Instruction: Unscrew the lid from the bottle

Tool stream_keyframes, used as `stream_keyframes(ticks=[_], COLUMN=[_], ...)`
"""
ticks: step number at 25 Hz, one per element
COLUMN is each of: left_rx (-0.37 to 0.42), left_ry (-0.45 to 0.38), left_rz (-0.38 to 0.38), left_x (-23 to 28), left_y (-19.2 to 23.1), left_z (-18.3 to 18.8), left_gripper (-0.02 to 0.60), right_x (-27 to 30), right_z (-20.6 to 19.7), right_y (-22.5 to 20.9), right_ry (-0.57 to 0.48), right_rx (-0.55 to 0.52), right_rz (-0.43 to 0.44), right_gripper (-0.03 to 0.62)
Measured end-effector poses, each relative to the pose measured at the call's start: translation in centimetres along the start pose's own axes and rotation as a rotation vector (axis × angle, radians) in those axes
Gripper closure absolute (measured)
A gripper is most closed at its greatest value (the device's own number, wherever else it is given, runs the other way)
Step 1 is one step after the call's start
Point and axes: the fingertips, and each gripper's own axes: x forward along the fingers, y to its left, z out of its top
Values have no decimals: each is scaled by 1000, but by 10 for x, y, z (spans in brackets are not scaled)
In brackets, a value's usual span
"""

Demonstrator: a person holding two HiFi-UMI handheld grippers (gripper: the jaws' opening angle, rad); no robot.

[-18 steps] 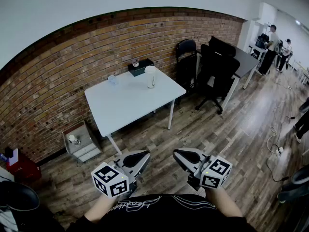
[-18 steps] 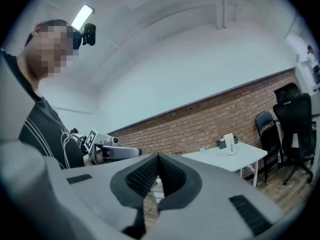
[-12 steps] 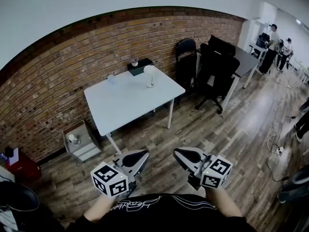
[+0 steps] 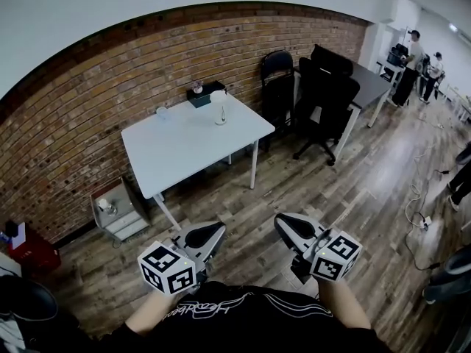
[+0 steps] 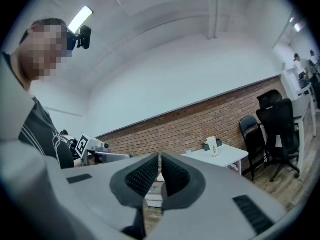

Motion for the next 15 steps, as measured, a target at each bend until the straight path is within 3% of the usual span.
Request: stream_keyframes(ticks=[5,8,11,15], left_rx=[52,29,7,-11], left_ry=[6,-5,-13,-7], left_rz=[27,42,51,55], left_x=[4,3,4,11], left_y=[5,15,29,55], left_z=[6,3,-2,-9], left_gripper=[546,541,416,365], right_x=[-2,3,14,34], right_z=[3,3,0,-1], right_y=[-14,-19,-24,-41], right_ry=[-9,1,28,27], right_rx=[-6,-21,-37,-17], right_rz=[-43,-47,-20,-22], right_gripper=[498,439,371,321])
